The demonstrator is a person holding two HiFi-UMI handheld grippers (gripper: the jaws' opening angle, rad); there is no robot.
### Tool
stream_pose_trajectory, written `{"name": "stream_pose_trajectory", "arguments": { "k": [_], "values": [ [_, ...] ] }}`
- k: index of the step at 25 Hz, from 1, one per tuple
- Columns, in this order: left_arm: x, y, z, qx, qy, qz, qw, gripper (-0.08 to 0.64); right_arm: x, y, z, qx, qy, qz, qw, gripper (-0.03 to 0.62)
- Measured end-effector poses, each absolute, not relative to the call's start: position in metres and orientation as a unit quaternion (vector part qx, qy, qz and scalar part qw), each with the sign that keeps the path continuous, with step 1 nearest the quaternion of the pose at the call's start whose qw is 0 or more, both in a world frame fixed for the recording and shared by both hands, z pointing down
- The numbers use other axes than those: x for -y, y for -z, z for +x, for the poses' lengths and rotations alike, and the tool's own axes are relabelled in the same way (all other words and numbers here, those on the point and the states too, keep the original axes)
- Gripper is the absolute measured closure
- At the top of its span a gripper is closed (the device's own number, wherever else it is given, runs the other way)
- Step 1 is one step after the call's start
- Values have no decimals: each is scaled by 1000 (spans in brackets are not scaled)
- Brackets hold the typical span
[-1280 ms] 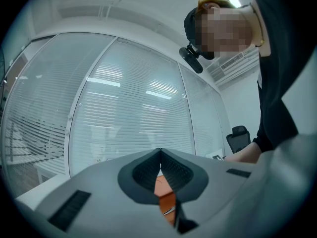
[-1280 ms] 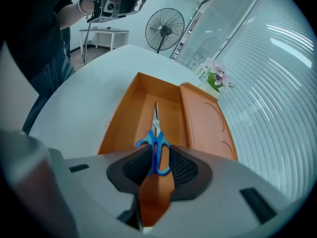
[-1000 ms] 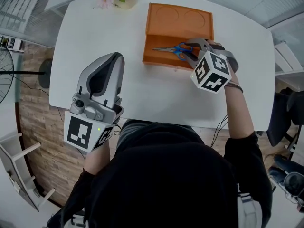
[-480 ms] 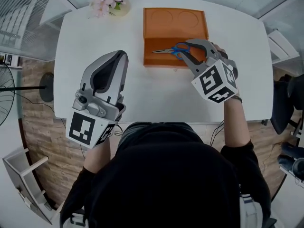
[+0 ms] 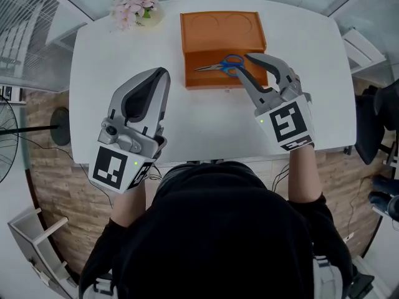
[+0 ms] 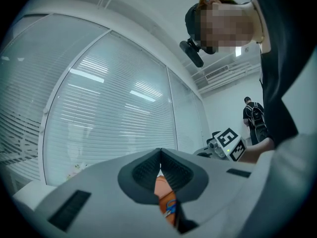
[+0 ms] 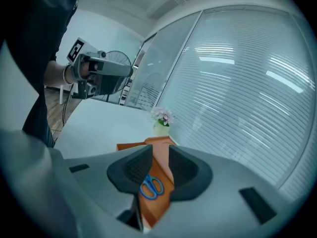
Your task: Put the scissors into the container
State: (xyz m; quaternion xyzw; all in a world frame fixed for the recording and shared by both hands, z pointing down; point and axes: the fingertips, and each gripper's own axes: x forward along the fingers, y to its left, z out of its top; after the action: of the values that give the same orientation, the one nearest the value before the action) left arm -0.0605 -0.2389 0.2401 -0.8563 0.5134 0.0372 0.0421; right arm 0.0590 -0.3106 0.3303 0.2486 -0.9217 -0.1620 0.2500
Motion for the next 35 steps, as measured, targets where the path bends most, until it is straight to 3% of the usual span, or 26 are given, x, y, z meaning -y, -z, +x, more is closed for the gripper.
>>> {"name": "stream_pose_trajectory", "arguments": {
  "k": [7,15,35],
  "values": [
    [239,-238,-57,-500,-42,-864,43,546,297,-305,61,926,159,271,209,489],
    [240,-236,-57,-490,-45,-869,45,546,287,-280,64,938,98,313,112,499],
    [237,-229,-54,-468,-49,-881,52,547,272,-249,77,931,84,352,50,546]
  ]
}}
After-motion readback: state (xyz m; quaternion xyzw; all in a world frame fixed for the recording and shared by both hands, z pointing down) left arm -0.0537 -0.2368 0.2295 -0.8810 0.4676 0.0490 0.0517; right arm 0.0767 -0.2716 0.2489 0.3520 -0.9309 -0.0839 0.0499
